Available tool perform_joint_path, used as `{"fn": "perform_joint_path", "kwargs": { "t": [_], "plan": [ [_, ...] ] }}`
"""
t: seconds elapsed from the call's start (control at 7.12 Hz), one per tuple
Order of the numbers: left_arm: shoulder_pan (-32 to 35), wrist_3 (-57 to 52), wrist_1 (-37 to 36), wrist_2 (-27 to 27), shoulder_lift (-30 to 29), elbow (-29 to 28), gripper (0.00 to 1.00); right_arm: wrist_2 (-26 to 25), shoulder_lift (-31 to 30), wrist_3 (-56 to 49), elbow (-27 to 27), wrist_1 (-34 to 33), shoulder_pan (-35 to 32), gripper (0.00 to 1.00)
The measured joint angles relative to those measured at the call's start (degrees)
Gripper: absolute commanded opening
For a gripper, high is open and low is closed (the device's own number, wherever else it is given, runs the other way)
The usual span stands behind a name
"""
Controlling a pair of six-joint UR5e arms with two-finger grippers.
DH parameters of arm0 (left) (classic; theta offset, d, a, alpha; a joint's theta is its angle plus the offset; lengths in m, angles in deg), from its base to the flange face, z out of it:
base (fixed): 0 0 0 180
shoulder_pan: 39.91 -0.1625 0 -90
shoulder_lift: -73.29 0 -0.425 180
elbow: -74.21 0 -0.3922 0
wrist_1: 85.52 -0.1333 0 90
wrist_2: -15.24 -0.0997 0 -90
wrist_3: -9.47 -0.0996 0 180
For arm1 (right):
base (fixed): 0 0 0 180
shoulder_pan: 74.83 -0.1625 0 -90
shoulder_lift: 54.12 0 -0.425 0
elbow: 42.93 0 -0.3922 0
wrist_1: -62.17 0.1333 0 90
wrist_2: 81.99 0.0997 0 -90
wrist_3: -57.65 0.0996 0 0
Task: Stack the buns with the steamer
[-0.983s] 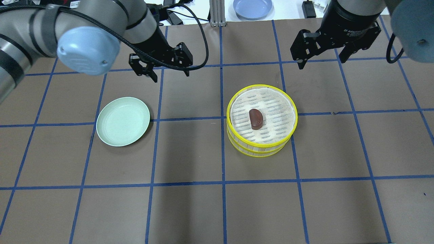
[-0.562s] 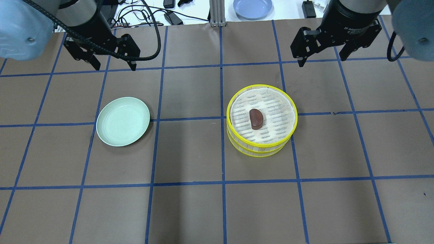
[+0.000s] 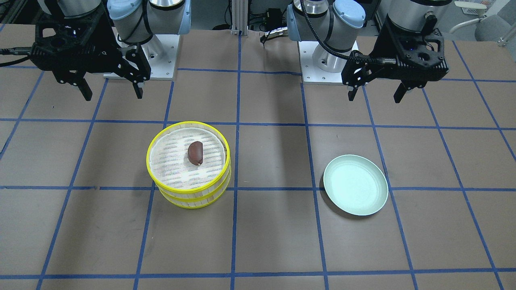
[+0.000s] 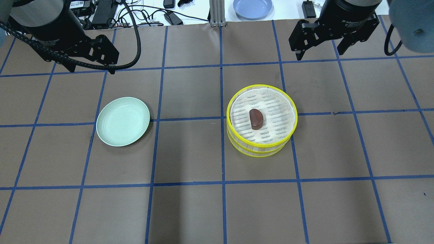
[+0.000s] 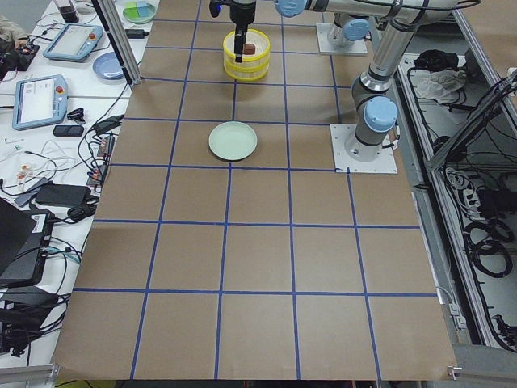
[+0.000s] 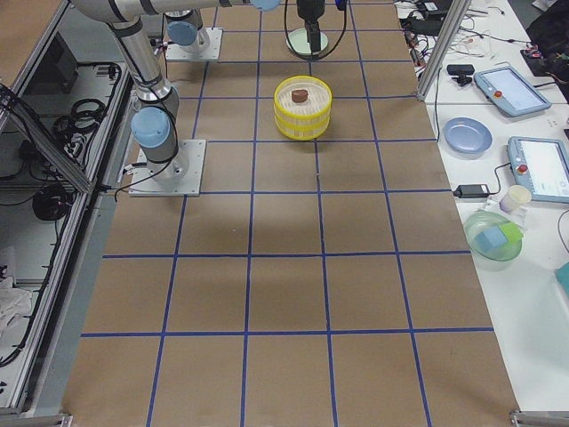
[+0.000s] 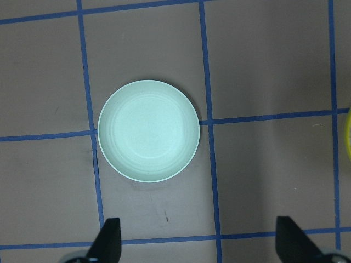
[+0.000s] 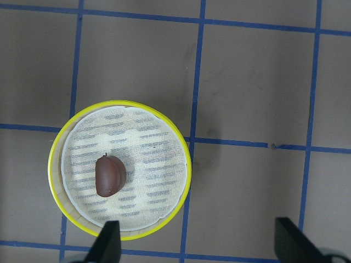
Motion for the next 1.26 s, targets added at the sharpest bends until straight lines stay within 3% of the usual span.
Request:
{"fn": "perform_joint_path", "kwargs": {
  "t": [1.26],
  "plan": [
    [0.1, 0.1, 0.4, 0.5, 1.2, 2.5, 1.00, -0.4, 0.1, -0.3, 0.0, 0.1, 0.0, 1.00]
  ]
}}
